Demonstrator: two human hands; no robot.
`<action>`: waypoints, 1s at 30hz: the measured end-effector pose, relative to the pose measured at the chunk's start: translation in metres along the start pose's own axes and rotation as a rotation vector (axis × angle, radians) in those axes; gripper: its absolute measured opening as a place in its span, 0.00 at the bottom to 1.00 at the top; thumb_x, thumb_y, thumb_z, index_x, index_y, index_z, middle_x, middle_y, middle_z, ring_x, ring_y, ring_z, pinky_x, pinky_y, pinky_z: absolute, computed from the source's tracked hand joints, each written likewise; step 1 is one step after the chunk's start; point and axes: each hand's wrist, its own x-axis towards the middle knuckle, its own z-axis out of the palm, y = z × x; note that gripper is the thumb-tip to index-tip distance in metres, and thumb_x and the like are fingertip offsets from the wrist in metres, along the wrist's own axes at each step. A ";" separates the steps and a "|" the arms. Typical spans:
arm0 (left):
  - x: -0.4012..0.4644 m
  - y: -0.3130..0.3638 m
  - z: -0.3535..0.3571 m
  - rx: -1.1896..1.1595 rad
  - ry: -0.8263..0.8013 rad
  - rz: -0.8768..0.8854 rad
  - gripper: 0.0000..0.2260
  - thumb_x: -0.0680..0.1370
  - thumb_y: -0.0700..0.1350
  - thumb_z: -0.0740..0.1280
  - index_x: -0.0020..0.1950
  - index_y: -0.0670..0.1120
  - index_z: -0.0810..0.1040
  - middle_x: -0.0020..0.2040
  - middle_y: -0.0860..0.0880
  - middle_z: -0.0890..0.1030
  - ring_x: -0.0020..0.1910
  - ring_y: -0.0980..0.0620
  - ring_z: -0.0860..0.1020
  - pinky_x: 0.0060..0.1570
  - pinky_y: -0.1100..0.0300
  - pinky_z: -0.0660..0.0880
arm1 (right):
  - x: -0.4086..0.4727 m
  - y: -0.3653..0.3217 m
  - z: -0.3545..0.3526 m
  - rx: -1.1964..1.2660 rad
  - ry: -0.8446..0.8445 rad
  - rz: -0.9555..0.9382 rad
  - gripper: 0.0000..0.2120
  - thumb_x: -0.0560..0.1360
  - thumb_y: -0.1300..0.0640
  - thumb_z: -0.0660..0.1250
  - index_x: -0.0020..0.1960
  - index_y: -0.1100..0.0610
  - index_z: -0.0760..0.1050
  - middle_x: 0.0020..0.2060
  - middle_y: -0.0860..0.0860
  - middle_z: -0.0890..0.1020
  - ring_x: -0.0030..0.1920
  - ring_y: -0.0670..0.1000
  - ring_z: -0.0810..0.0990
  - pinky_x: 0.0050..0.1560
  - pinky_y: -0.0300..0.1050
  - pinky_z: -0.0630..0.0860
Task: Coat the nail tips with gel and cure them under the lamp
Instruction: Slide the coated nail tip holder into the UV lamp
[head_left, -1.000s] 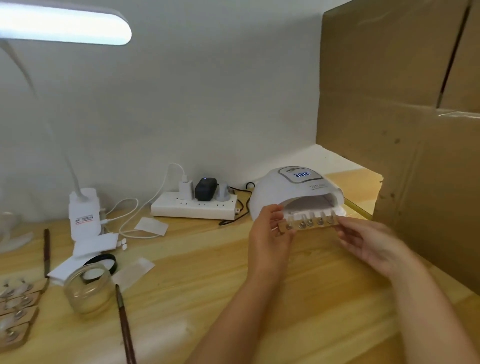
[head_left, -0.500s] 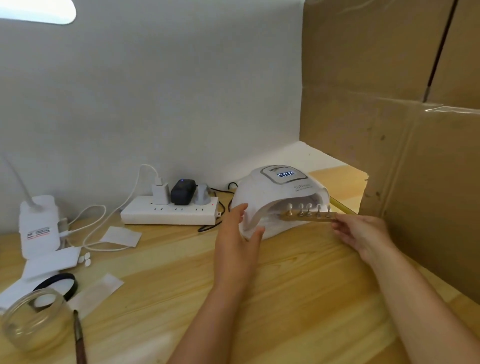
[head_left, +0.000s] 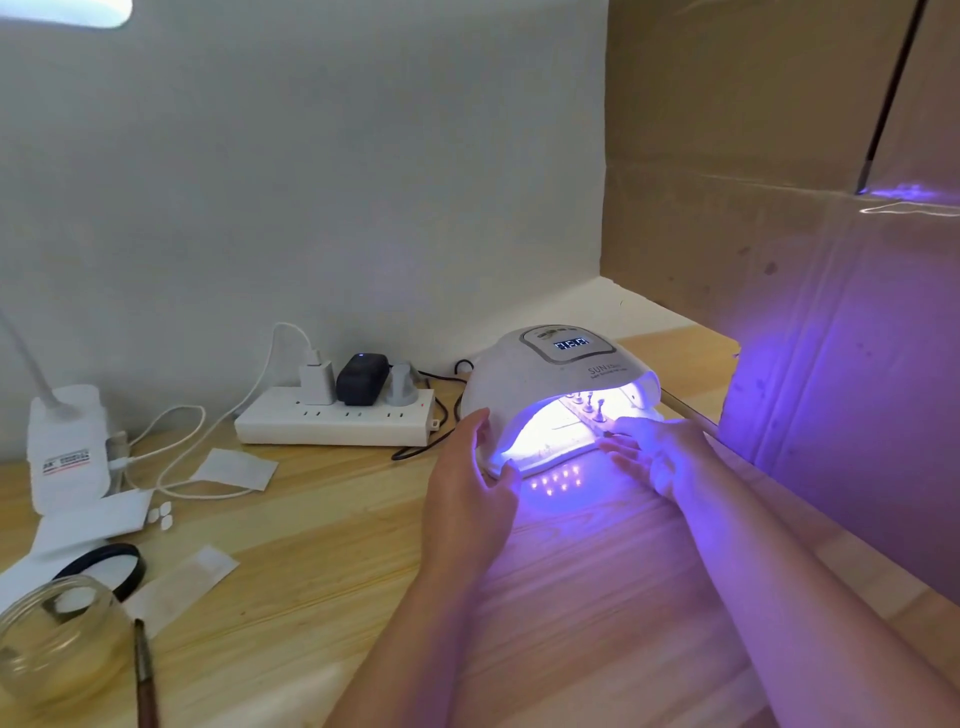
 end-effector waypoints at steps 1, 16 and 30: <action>0.000 0.000 0.000 -0.004 -0.001 -0.004 0.22 0.74 0.36 0.65 0.66 0.48 0.69 0.57 0.57 0.73 0.38 0.79 0.68 0.47 0.66 0.68 | 0.000 0.000 0.001 -0.022 -0.002 -0.001 0.09 0.75 0.68 0.62 0.36 0.64 0.70 0.28 0.55 0.76 0.17 0.42 0.75 0.16 0.32 0.70; 0.002 0.000 -0.002 -0.073 0.008 -0.059 0.21 0.74 0.36 0.65 0.65 0.50 0.70 0.52 0.62 0.73 0.36 0.78 0.70 0.38 0.79 0.67 | -0.014 0.008 -0.005 -0.010 0.323 -0.381 0.12 0.71 0.58 0.64 0.30 0.58 0.71 0.18 0.43 0.68 0.23 0.47 0.64 0.27 0.41 0.61; 0.002 0.001 -0.005 -0.116 0.003 -0.068 0.18 0.76 0.35 0.62 0.60 0.55 0.73 0.58 0.56 0.76 0.47 0.73 0.72 0.42 0.77 0.69 | -0.017 -0.070 0.037 -1.335 -0.005 -0.770 0.20 0.79 0.57 0.49 0.65 0.41 0.70 0.66 0.44 0.71 0.63 0.52 0.70 0.49 0.39 0.62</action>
